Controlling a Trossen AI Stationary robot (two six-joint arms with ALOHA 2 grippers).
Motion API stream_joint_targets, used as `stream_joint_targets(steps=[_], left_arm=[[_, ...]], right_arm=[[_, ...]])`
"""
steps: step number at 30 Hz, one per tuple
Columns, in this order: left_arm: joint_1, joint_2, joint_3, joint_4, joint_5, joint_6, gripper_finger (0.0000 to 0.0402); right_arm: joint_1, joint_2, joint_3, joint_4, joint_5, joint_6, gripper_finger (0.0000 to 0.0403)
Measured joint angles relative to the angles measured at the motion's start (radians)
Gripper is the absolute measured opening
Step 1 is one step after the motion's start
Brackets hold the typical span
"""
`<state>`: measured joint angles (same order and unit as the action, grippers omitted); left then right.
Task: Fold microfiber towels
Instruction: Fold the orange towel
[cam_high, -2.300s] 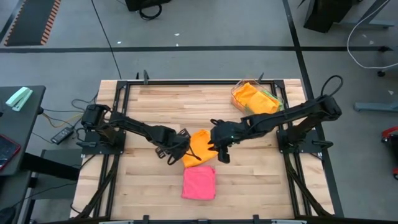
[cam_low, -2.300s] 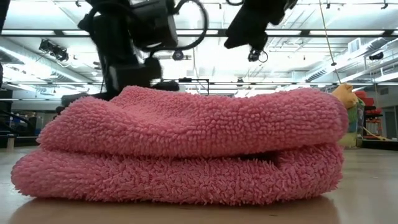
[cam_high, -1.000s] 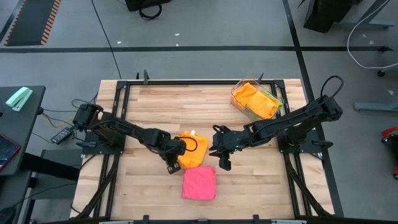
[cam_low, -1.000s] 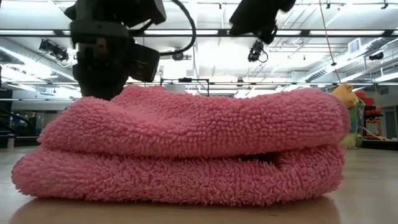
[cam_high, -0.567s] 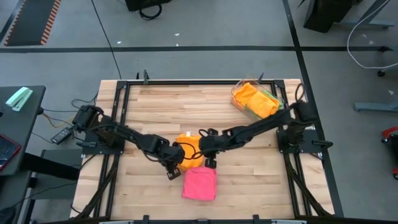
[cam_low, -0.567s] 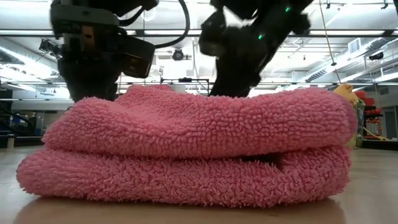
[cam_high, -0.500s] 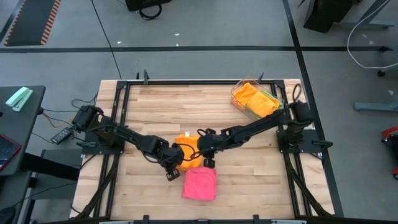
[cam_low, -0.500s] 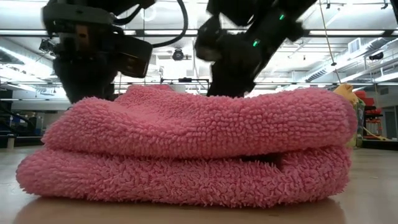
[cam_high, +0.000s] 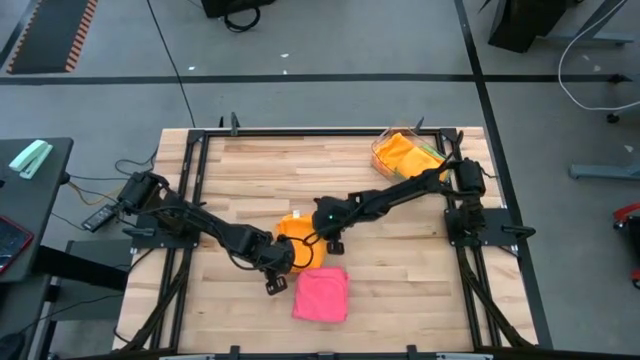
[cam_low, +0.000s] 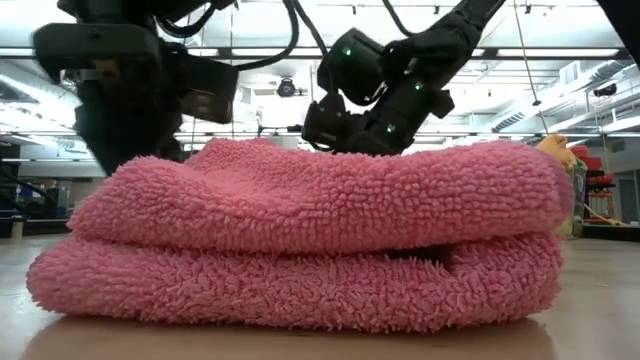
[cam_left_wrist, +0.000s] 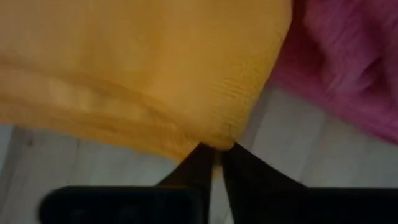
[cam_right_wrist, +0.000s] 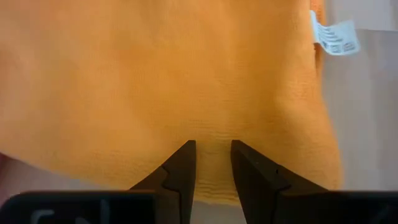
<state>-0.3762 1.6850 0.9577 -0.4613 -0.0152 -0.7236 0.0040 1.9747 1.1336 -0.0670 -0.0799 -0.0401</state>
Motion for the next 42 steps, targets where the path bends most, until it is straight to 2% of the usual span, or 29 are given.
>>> stream_joint_targets(steps=[9, 12, 15, 19, 22, 31, 37, 42], left_arm=[[-0.005, -0.053, 0.001, -0.021, -0.012, -0.077, 0.0199], [-0.022, -0.060, 0.001, 0.010, -0.069, -0.071, 0.0236], [-0.050, -0.051, 0.001, 0.046, -0.163, -0.005, 0.0259], [-0.077, -0.037, 0.000, 0.051, -0.309, 0.118, 0.0275], [-0.082, -0.033, 0.000, 0.046, -0.356, 0.238, 0.0281], [-0.089, -0.015, -0.001, 0.057, -0.356, 0.559, 0.0291], [-0.086, 0.007, 0.000, 0.077, -0.354, 0.701, 0.0291], [-0.085, 0.044, 0.000, 0.088, -0.307, 0.802, 0.0291]], right_arm=[[-0.114, -0.004, 0.000, 0.002, -0.105, -0.163, 0.0109], [-0.132, -0.014, 0.002, 0.012, -0.121, -0.166, 0.0109], [-0.137, -0.018, 0.000, 0.005, -0.139, -0.158, 0.0109], [-0.132, -0.019, 0.013, -0.010, -0.172, -0.102, 0.0109], [-0.122, -0.019, 0.024, -0.015, -0.185, -0.063, 0.0109], [-0.103, -0.123, 0.039, -0.049, -0.159, -0.035, 0.0109], [-0.104, -0.221, 0.038, -0.100, -0.105, -0.009, 0.0109], [-0.098, -0.278, 0.038, -0.126, -0.093, 0.017, 0.0109]])
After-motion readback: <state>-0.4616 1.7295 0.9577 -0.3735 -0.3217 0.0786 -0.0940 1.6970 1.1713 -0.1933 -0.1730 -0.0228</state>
